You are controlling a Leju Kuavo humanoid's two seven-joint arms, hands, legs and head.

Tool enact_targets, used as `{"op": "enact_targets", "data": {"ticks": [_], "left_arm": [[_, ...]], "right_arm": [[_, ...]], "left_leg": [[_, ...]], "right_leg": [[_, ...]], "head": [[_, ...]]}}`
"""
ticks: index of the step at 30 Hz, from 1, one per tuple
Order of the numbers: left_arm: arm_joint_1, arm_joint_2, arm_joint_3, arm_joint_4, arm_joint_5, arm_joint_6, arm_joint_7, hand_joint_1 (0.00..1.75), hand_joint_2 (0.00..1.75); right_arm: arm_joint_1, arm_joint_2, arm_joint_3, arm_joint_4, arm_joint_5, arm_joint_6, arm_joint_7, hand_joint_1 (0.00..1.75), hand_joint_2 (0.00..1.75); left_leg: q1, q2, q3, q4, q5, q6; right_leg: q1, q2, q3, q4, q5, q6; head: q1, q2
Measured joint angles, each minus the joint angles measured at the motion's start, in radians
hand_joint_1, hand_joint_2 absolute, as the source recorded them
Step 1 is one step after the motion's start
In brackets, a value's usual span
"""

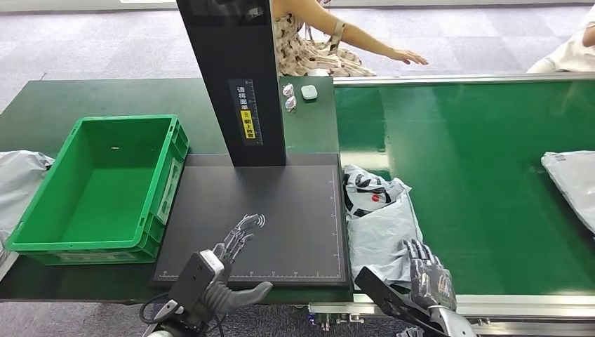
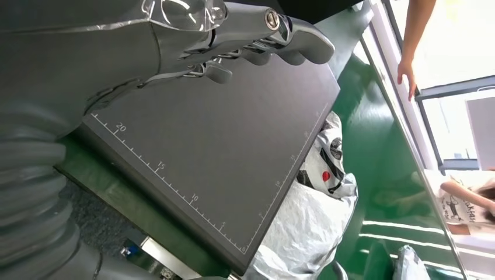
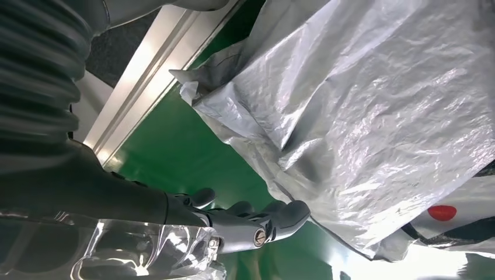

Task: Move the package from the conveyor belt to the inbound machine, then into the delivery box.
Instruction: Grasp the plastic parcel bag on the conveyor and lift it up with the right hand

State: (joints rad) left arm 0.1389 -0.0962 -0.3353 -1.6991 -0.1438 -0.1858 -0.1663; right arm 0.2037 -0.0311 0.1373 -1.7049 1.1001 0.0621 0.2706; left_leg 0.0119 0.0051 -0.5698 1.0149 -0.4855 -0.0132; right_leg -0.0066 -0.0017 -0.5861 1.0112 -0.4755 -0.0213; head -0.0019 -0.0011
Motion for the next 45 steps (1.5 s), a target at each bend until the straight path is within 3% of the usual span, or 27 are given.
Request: {"op": "enact_targets", "data": {"ticks": [8,15,24,35,38,39,42,45], "left_arm": [[0.004,0.011,0.000,0.004,0.009,0.012,-0.012,0.00,1.75],[0.004,0.020,-0.001,0.007,0.019,0.017,-0.013,0.00,1.75],[0.000,0.025,-0.004,0.015,0.021,0.015,-0.012,0.00,1.75],[-0.008,0.024,-0.004,0.025,0.024,0.009,0.000,0.00,1.75],[-0.008,0.024,-0.004,0.025,0.024,0.008,0.000,0.00,1.75],[-0.008,0.024,-0.004,0.025,0.024,0.008,0.000,0.00,1.75],[-0.008,0.024,-0.004,0.025,0.024,0.008,0.002,0.00,1.75],[-0.008,0.024,-0.004,0.025,0.023,0.007,0.006,0.00,1.75]], "right_arm": [[-0.024,-0.035,0.020,0.030,-0.050,0.015,-0.029,0.00,1.75],[-0.042,-0.048,0.042,0.066,-0.068,-0.038,-0.030,0.00,1.75],[-0.045,-0.068,0.068,0.118,0.062,0.007,0.099,0.00,1.75],[-0.050,-0.084,0.103,0.175,0.113,0.074,0.151,0.01,1.75],[-0.050,-0.086,0.109,0.182,0.115,0.074,0.151,0.93,1.75],[-0.050,-0.087,0.110,0.184,0.116,0.074,0.151,0.99,1.75],[-0.051,-0.087,0.115,0.190,0.119,0.071,0.150,0.10,1.75],[-0.052,-0.087,0.119,0.195,0.119,0.054,0.146,0.01,1.75]], "left_leg": [[0.000,0.000,0.000,0.000,0.000,0.000],[0.000,0.000,0.000,0.000,0.000,0.000],[0.000,0.000,0.000,0.000,0.000,0.000],[0.000,0.000,0.000,0.000,0.000,0.000],[0.000,0.000,0.000,0.000,0.000,0.000],[0.000,0.000,0.000,0.000,0.000,0.000],[0.000,0.000,0.000,0.000,0.000,0.000],[0.000,0.000,0.000,0.000,0.000,0.000]], "right_leg": [[0.000,0.000,0.000,0.000,0.000,0.000],[0.000,0.000,0.000,0.000,0.000,0.000],[0.000,0.000,0.000,0.000,0.000,0.000],[0.000,0.000,0.000,0.000,0.000,0.000],[0.000,0.000,0.000,0.000,0.000,0.000],[0.000,0.000,0.000,0.000,0.000,0.000],[0.000,0.000,0.000,0.000,0.000,0.000],[0.000,0.000,0.000,0.000,0.000,0.000]], "head": [[0.000,0.000],[0.000,0.000],[0.000,0.000],[0.000,0.000],[0.000,0.000],[0.000,0.000],[0.000,0.000],[0.000,0.000]]}}
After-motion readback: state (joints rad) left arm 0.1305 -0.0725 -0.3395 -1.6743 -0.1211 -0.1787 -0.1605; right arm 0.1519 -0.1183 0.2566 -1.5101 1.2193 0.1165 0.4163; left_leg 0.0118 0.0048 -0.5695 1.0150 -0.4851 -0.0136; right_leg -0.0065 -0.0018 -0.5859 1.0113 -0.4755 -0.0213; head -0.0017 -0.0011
